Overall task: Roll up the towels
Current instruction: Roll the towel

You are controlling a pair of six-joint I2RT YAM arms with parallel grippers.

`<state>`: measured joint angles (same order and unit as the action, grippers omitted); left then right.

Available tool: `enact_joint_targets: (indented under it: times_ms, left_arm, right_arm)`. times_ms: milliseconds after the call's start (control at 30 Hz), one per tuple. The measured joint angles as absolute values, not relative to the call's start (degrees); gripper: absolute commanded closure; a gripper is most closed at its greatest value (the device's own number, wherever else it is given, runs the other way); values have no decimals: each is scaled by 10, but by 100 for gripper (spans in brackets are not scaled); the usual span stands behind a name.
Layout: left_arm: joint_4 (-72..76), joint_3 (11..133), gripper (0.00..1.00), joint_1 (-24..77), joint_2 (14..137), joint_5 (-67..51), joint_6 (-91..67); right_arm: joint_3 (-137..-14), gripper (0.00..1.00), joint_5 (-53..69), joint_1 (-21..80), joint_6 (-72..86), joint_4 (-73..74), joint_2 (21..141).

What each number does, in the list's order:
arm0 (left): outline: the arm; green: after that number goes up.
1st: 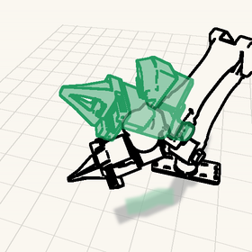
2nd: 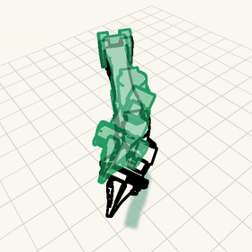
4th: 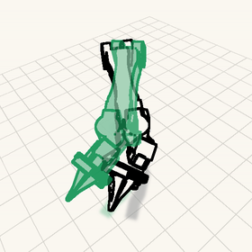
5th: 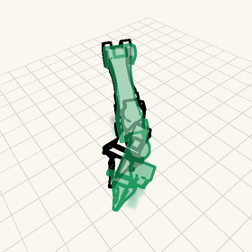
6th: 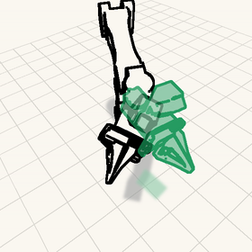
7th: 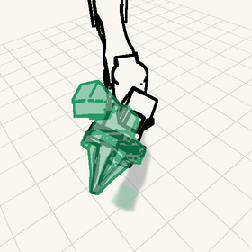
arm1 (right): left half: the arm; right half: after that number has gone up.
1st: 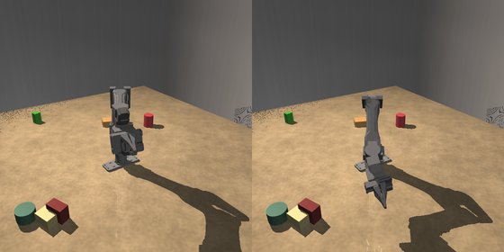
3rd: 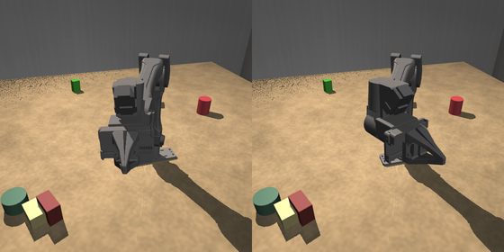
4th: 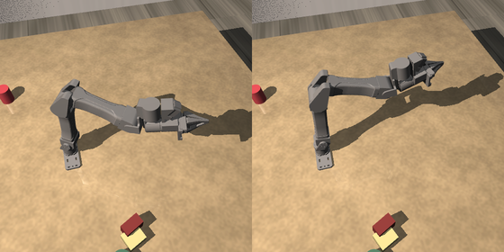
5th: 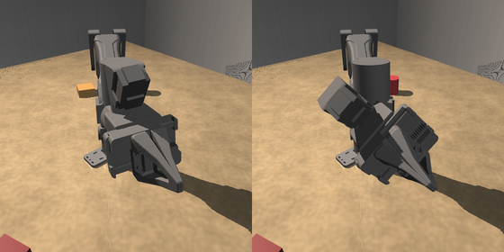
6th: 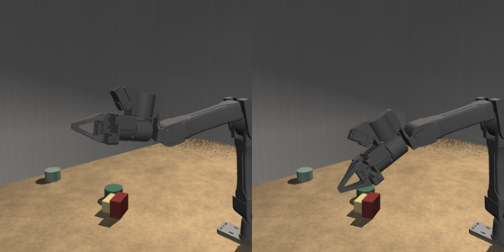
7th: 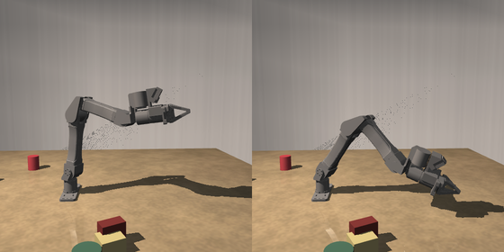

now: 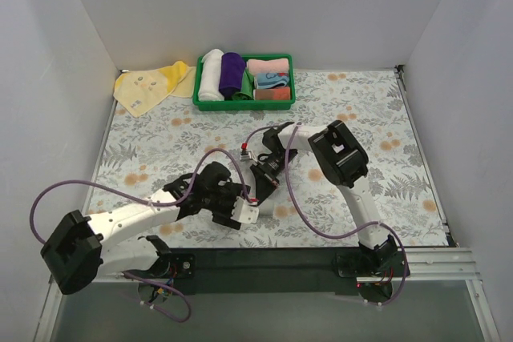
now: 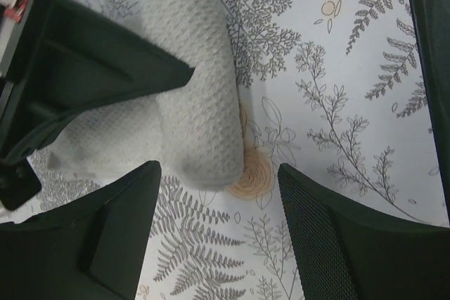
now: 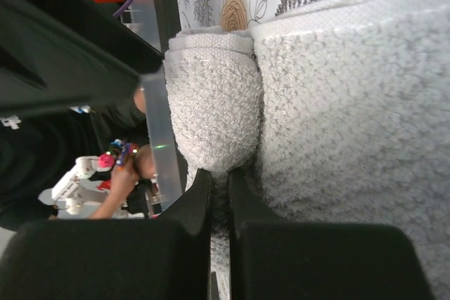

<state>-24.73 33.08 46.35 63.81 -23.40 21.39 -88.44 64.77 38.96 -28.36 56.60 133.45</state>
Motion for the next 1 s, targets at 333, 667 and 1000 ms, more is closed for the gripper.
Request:
enact_joint_targets:
  times_ms: [333, 667, 1000]
  left_arm:
    - [-146, 327, 46, 547, 753, -125, 198]
    - [-151, 372, 96, 556, 808, -96, 179]
    - [-247, 453, 100, 550, 862, -155, 144]
  right_arm:
    - [-922, 99, 656, 385, -283, 610, 1370]
    - [-950, 76, 646, 375, -286, 648, 1388]
    - [-1094, 43, 552, 271, -249, 616, 1344]
